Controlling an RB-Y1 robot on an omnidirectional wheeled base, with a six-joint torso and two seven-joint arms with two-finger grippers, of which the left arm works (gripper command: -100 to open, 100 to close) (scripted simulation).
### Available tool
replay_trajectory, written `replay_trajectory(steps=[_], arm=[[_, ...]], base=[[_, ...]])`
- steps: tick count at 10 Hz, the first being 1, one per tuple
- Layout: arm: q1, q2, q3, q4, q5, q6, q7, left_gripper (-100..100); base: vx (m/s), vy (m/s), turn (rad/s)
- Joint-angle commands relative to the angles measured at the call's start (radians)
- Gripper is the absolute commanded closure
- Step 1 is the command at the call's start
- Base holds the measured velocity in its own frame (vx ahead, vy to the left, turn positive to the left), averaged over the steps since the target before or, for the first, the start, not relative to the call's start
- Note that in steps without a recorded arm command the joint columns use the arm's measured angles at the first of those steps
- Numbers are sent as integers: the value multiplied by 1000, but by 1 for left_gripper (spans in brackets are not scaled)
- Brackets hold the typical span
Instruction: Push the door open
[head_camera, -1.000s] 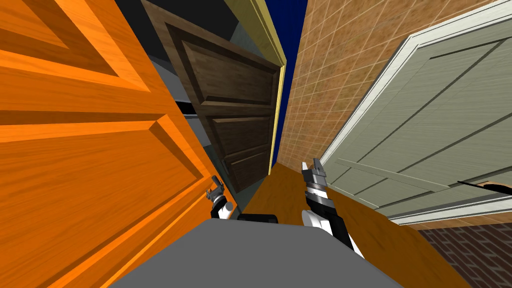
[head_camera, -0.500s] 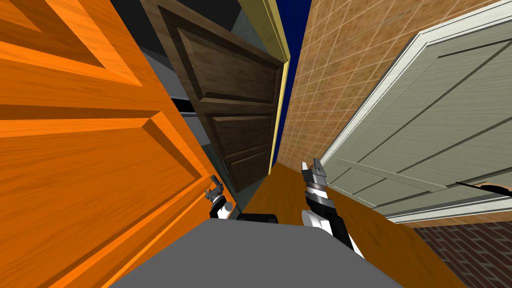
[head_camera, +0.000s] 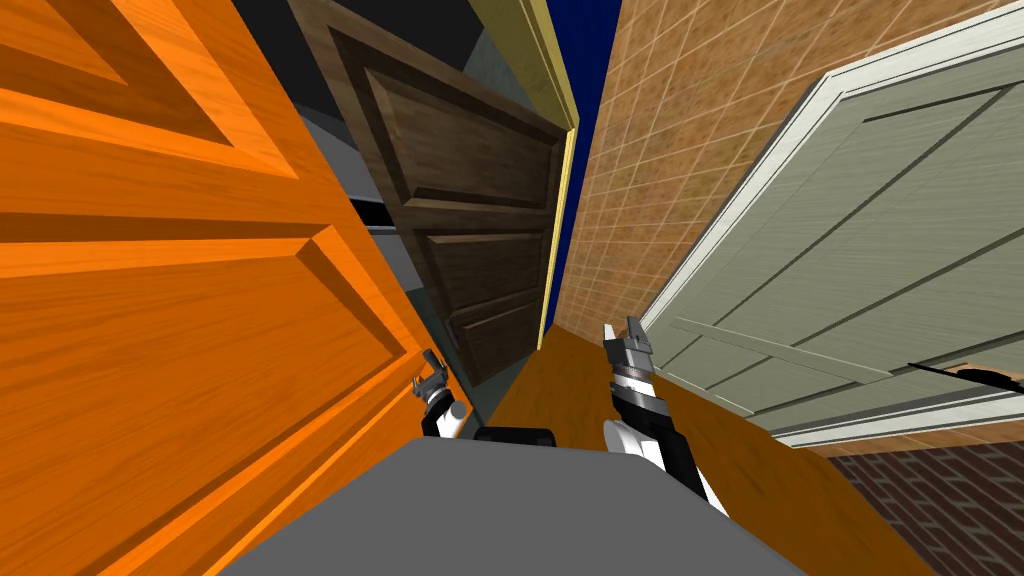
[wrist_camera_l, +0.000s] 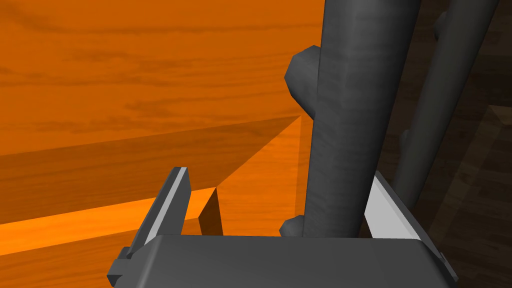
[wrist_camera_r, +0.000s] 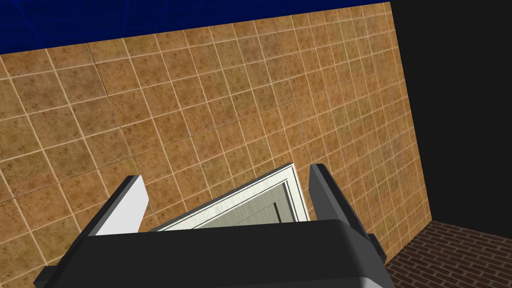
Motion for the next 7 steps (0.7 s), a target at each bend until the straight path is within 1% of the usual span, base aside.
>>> replay_trajectory(steps=[1,2,3,4,5,7], arm=[[-8,22,19,35,9,-33,14,100],[-8,22,19,35,9,-33,14,100],[-17,29,28,52,16,-45,17,100],[-21,32,33,61,19,-51,18,100],[-21,32,33,61,19,-51,18,100],[-21,32,33,61,19,-51,18,100]], base=[[48,92,-42],[35,91,-25],[21,106,22],[10,100,-7],[3,63,-34],[-1,-3,10]])
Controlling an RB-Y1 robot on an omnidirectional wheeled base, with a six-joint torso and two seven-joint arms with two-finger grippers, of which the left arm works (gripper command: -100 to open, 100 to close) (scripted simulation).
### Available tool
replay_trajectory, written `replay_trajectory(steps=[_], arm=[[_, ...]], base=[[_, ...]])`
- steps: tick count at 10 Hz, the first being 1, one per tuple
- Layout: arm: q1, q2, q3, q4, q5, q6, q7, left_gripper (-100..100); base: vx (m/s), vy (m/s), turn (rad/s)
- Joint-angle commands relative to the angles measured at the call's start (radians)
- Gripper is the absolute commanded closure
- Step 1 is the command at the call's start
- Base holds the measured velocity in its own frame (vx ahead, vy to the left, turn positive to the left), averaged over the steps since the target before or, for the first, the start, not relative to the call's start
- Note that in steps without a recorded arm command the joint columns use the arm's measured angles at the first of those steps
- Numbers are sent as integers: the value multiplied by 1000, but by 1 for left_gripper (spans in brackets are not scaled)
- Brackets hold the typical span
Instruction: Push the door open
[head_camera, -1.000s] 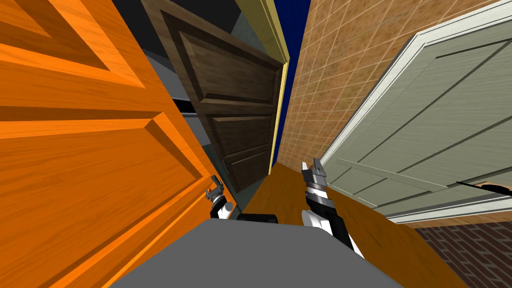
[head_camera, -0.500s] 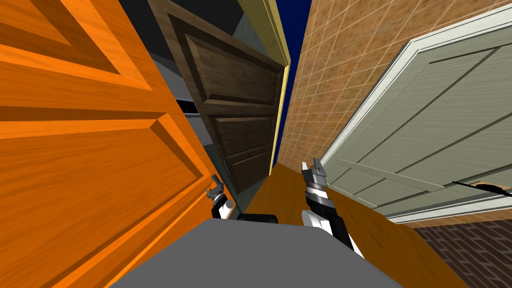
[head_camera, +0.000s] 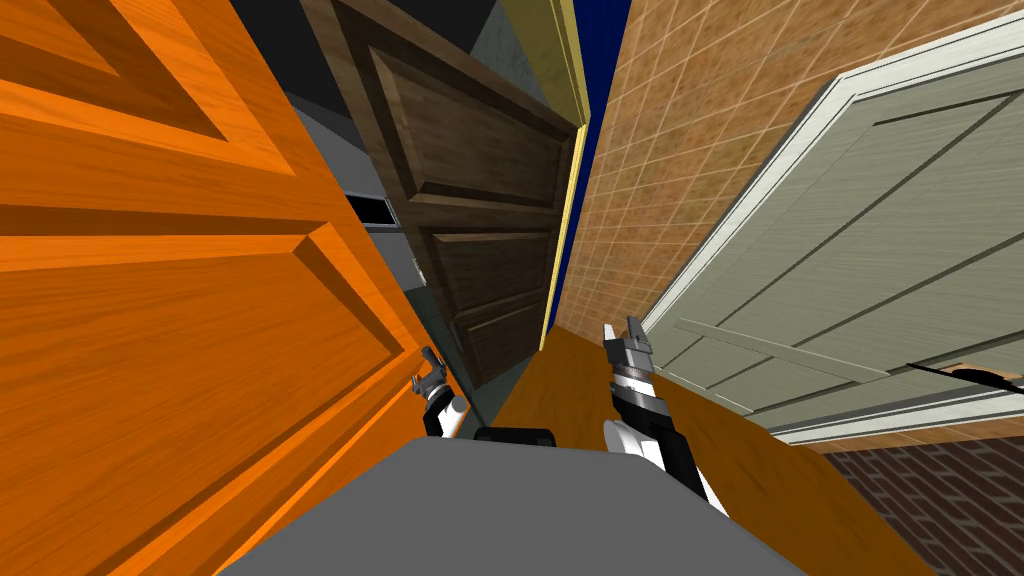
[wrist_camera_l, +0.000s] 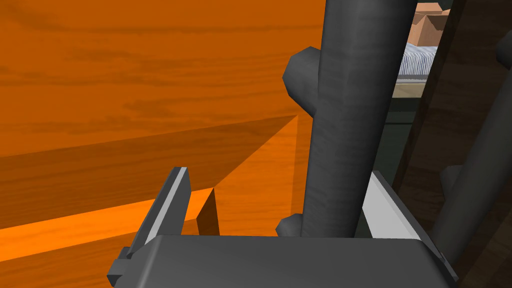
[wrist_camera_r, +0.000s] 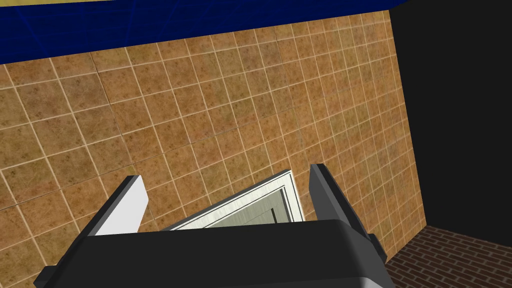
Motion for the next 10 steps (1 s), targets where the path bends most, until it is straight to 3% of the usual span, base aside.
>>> replay_trajectory(steps=[1,2,10], arm=[[32,22,16,9,3,-10,9,100],[22,29,26,29,11,-24,12,100],[22,29,26,29,11,-24,12,100]], base=[[10,-7,-7],[13,38,19],[1,9,-6]])
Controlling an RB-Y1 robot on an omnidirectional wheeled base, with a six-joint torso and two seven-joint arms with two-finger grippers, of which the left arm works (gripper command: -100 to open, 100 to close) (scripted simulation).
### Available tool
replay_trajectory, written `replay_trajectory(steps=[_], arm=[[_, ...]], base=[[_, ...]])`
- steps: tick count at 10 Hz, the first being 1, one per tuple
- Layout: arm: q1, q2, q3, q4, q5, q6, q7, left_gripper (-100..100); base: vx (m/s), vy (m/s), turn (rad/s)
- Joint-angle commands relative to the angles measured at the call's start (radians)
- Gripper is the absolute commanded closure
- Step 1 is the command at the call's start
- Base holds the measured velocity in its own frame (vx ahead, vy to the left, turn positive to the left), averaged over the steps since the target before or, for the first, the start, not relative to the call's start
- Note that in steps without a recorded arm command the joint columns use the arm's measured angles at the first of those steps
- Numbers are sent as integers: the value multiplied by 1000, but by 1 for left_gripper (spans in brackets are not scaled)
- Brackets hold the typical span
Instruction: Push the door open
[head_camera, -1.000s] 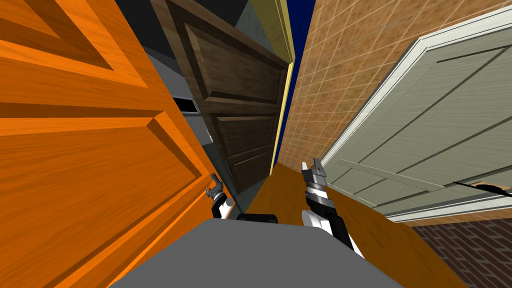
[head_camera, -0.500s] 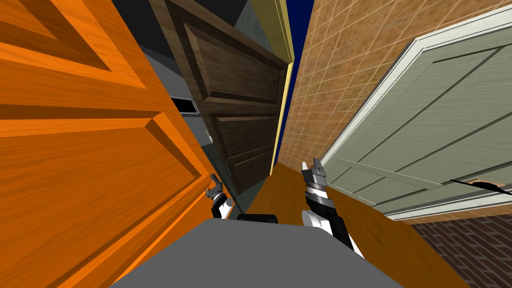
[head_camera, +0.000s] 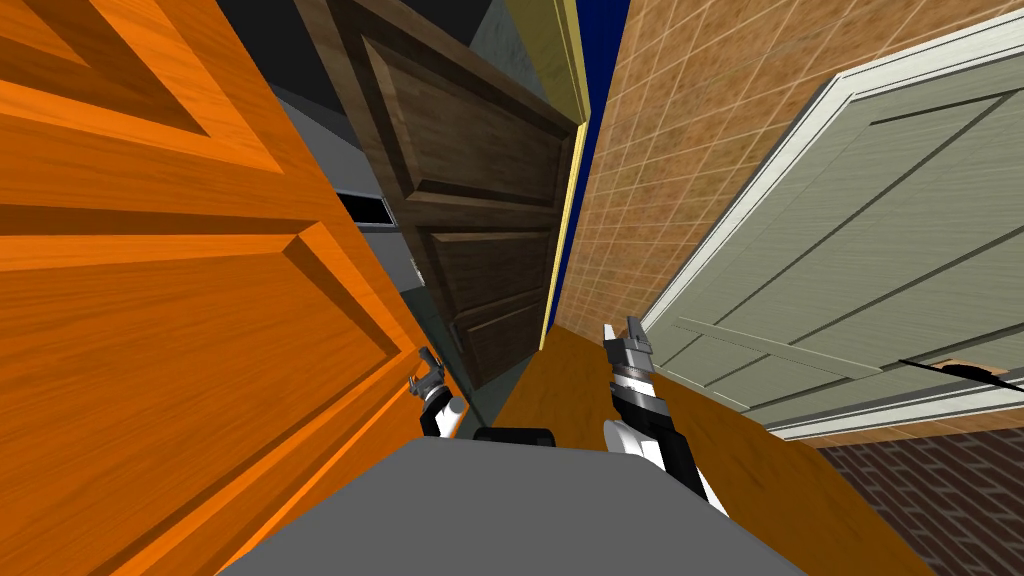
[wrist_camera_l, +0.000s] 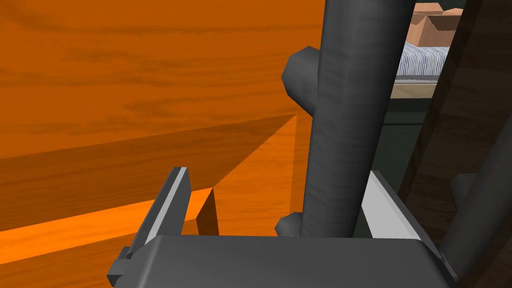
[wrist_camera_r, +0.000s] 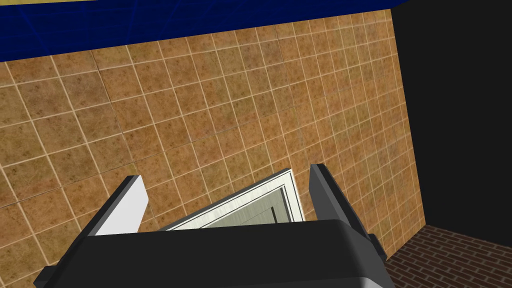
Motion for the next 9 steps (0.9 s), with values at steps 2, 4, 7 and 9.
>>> replay_trajectory(steps=[2,4,7,9], arm=[[-5,12,33,18,24,-19,-8,100],[-6,15,43,23,31,-27,-9,100],[-8,22,63,35,46,-44,-11,100],[-8,22,63,21,46,-44,-11,100]], base=[[31,30,-79],[45,117,-63],[34,61,-11],[16,11,14]])
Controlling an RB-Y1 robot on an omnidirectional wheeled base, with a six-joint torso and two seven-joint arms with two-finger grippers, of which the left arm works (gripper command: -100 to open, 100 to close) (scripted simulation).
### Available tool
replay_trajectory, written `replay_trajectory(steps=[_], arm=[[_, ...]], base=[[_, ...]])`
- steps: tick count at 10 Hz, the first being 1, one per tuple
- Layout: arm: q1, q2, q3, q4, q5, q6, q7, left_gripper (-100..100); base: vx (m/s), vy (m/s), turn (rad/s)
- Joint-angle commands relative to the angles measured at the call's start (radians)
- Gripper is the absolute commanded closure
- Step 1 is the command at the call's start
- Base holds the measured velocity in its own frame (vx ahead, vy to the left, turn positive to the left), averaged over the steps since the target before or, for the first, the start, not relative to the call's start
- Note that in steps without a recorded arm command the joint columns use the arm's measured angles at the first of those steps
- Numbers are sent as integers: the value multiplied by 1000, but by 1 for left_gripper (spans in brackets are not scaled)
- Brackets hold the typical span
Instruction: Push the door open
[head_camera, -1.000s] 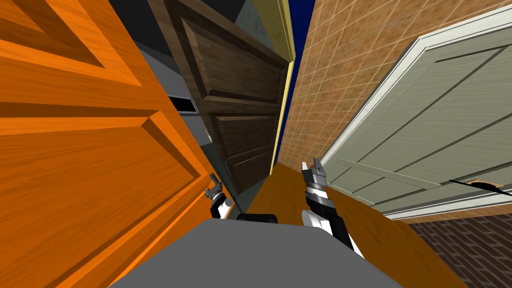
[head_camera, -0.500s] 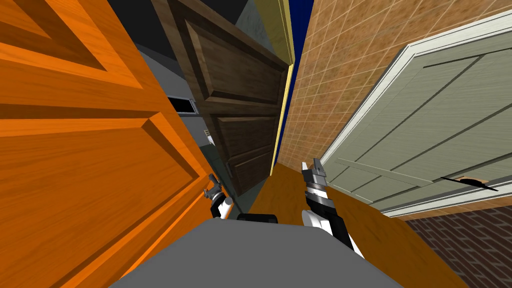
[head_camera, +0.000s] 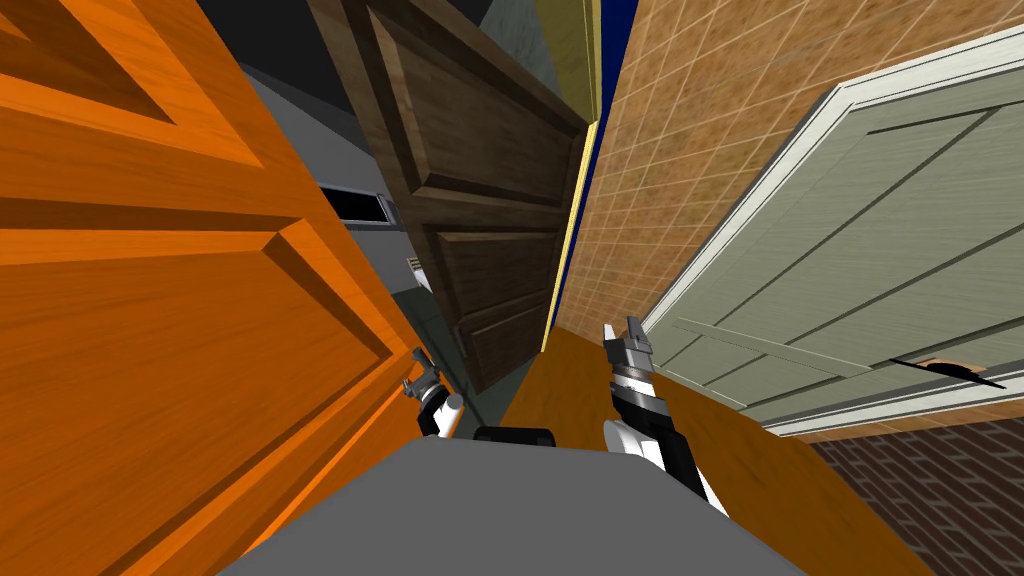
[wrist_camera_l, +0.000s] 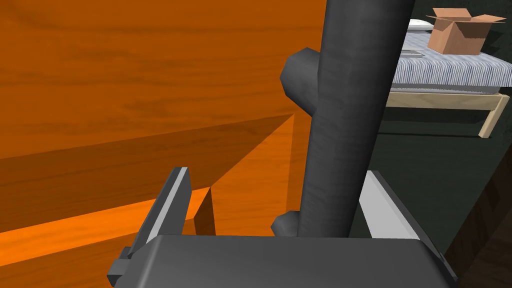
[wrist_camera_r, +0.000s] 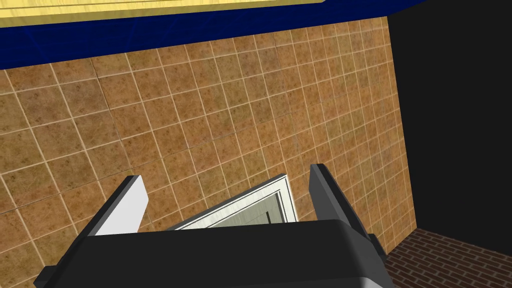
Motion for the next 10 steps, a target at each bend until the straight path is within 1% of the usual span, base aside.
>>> replay_trajectory(steps=[1,2,5,6,8,9,10], arm=[[8,22,22,37,7,-21,13,100],[6,25,34,44,16,-31,12,100],[6,25,34,39,16,-31,12,100],[4,28,47,51,26,-41,11,100],[4,28,47,51,26,-41,11,100],[1,31,59,58,35,-52,9,100],[1,31,59,58,35,-52,9,100]], base=[[0,-2,-24],[8,29,-58],[8,21,1],[17,35,-33],[17,22,-3],[21,47,5],[25,59,-34]])
